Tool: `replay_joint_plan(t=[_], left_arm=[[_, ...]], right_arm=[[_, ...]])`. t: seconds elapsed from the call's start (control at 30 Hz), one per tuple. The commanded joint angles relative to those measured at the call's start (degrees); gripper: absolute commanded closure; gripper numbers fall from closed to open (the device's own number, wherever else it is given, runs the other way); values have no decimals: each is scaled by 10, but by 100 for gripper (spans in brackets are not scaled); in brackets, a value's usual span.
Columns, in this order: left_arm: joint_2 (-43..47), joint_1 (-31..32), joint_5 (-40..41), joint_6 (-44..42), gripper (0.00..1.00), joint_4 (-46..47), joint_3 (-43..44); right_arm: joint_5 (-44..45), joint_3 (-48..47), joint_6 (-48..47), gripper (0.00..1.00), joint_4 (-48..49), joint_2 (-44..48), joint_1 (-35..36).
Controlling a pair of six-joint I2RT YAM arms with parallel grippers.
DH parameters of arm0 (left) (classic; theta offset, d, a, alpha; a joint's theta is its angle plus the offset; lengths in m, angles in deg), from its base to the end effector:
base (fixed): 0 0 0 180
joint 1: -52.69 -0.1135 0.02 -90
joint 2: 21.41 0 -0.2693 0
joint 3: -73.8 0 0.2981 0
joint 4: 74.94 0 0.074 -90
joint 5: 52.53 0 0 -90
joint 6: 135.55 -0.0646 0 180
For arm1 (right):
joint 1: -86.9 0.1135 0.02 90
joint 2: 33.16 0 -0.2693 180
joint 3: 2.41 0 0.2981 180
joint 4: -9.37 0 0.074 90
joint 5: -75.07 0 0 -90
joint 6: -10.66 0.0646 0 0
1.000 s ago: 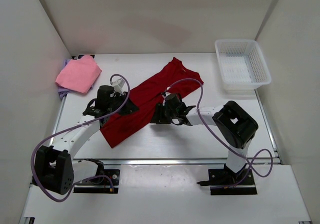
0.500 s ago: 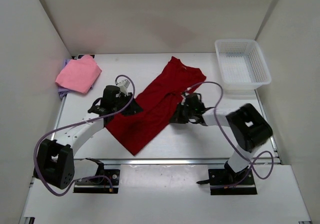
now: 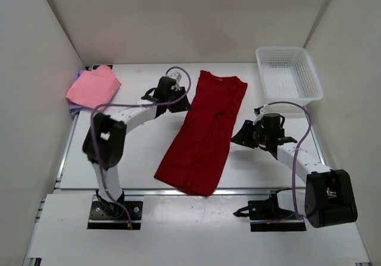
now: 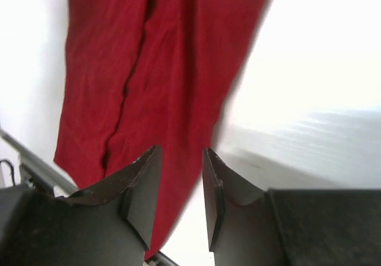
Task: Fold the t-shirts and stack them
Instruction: Rotate the tshirt 90 degrees
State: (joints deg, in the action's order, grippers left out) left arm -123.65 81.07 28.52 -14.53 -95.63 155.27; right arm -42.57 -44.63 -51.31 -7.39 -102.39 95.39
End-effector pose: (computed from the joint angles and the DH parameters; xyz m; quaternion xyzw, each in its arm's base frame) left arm 0.3991 -0.2271 0.1797 0.0111 0.9093 -0.2648 0.3207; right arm 0.2773 0.0717 0.1391 0.0591 0.8961 0.3281 0.2932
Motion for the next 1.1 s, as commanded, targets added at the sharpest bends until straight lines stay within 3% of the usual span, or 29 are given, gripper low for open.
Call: replay_joint_plan(t=[0.0, 0.13, 0.3, 0.4, 0.47, 0.5, 0.53, 0.8, 0.93, 1.03, 1.07], left_arm=[[-107, -16, 37, -20, 52, -39, 128], [-227, -10, 46, -57, 42, -113, 291], [-407, -1, 49, -78, 42, -246, 572], [-506, -1, 12, -71, 62, -318, 739], [-552, -2, 3, -55, 87, -342, 813], [-567, -4, 2, -40, 92, -342, 831], [-563, -16, 0, -18, 100, -332, 825], [-453, -120, 3, 47, 100, -205, 670], [-441, -143, 3, 41, 98, -220, 671], [-431, -136, 1, 11, 62, -258, 671], [-417, -137, 0, -3, 59, -276, 654]], right_arm=[[-31, 28, -2, 69, 27, 25, 6], [-57, 64, 18, 69, 69, 44, 18], [-42, 64, 17, 70, 58, 52, 36], [-49, 78, 19, 70, 66, 64, 17], [-54, 77, 20, 70, 61, 65, 7], [-61, 77, 12, 70, 65, 60, 0], [-65, 74, 10, 70, 69, 59, -3], [-80, 64, 12, 71, 91, -4, -6], [-73, 39, 9, 70, 85, -26, 19], [-46, 27, 1, 65, 65, -28, 62], [-24, 21, 4, 63, 54, -26, 84]])
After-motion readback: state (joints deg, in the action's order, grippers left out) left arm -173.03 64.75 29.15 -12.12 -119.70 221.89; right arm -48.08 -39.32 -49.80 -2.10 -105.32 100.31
